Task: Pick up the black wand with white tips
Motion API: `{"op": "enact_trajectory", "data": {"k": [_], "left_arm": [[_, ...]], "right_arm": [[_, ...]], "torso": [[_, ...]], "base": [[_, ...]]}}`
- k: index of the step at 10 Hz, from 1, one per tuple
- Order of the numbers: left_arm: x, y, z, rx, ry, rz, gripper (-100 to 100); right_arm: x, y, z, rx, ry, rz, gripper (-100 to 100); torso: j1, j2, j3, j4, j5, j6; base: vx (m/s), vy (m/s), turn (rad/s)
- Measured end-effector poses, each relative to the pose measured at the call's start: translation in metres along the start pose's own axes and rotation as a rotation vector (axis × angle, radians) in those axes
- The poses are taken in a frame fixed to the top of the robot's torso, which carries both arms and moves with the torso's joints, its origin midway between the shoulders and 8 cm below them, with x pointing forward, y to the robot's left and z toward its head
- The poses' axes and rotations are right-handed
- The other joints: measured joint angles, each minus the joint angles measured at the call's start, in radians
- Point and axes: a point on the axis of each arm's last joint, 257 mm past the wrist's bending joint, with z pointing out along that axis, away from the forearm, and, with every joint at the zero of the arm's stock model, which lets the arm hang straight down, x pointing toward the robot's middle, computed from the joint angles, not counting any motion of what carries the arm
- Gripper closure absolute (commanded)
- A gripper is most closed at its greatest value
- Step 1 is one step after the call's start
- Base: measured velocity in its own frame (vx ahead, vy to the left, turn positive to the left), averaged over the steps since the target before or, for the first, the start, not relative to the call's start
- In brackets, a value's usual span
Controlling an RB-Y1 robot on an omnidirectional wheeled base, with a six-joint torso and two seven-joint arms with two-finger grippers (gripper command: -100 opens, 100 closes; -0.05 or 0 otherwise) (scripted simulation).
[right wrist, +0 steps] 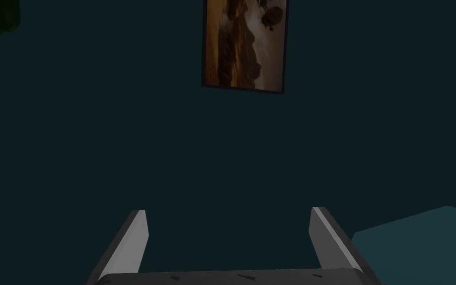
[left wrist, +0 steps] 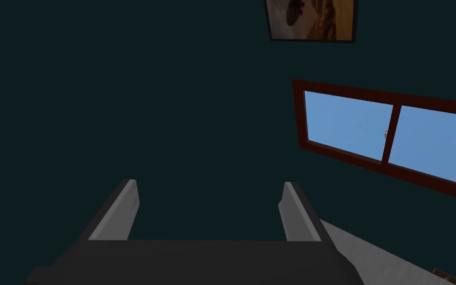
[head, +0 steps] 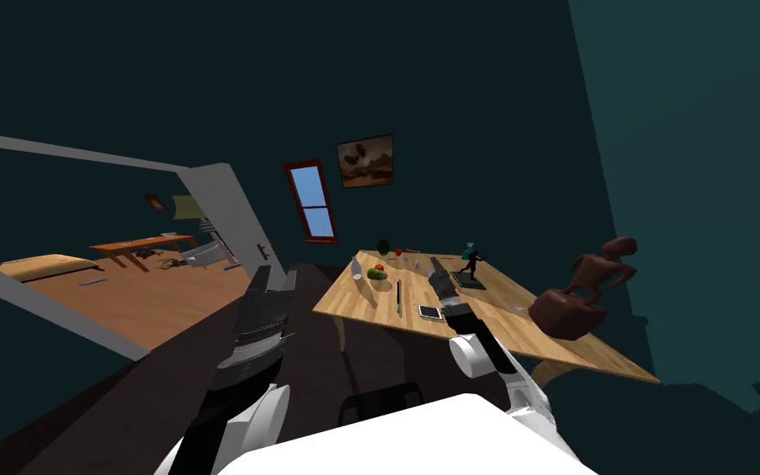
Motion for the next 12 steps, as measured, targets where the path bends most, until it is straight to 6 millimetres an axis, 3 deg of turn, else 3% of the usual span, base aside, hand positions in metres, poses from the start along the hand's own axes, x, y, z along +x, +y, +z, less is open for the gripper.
{"op": "enact_trajectory", "data": {"k": [6, 12], "left_arm": [[0.000, 0.000, 0.000, 0.000, 0.000, 0.000, 0], [0.000, 0.000, 0.000, 0.000, 0.000, 0.000, 0]], "right_arm": [[0.008, -0.068, 0.008, 0.182, 0.109, -0.040, -100], [0.008, -0.139, -0.002, 0.382, 0.205, -0.090, -100]], "torso": [[-0.001, 0.000, 0.000, 0.000, 0.000, 0.001], [-0.001, 0.000, 0.000, 0.000, 0.000, 0.001]], "base": [[0.004, 0.019, 0.209], [0.010, 0.013, 0.192]]}}
